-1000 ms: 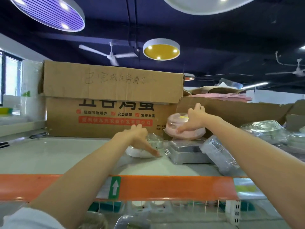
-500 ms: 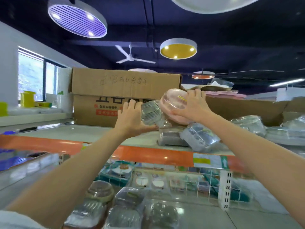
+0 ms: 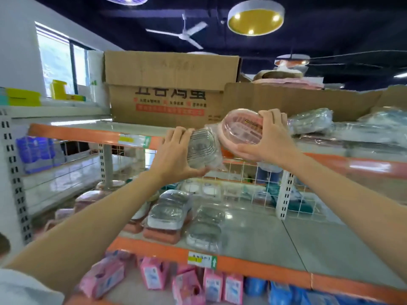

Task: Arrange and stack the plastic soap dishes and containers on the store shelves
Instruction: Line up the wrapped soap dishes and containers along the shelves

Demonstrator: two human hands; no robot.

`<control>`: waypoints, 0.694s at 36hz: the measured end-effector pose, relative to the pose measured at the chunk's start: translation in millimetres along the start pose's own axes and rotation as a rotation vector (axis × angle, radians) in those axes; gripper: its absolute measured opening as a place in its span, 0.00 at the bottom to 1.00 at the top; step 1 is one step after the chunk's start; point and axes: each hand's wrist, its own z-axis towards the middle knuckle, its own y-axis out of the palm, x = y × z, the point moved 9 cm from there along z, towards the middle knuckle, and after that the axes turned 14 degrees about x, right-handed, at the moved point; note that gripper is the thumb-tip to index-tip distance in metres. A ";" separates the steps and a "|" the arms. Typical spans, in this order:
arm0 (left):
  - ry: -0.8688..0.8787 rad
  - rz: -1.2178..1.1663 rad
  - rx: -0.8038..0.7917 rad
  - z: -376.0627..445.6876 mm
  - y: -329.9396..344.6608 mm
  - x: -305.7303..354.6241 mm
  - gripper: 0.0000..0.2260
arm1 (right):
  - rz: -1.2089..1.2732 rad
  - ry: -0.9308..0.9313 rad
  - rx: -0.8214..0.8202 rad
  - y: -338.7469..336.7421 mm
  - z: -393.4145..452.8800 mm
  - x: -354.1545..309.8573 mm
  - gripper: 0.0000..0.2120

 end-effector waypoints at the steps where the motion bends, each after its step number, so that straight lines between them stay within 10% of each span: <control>1: 0.013 -0.003 -0.024 -9.3 3.0 2.4 0.47 | -0.009 -0.028 -0.016 -0.5 -10.4 0.0 0.44; 12: 0.171 0.029 -0.417 -112.3 69.7 5.0 0.51 | -0.028 -0.224 -0.225 46.9 -132.4 7.8 0.47; 25: -0.008 -0.152 -0.697 -141.6 182.1 12.6 0.45 | -0.268 0.135 -0.525 144.7 -167.5 88.3 0.49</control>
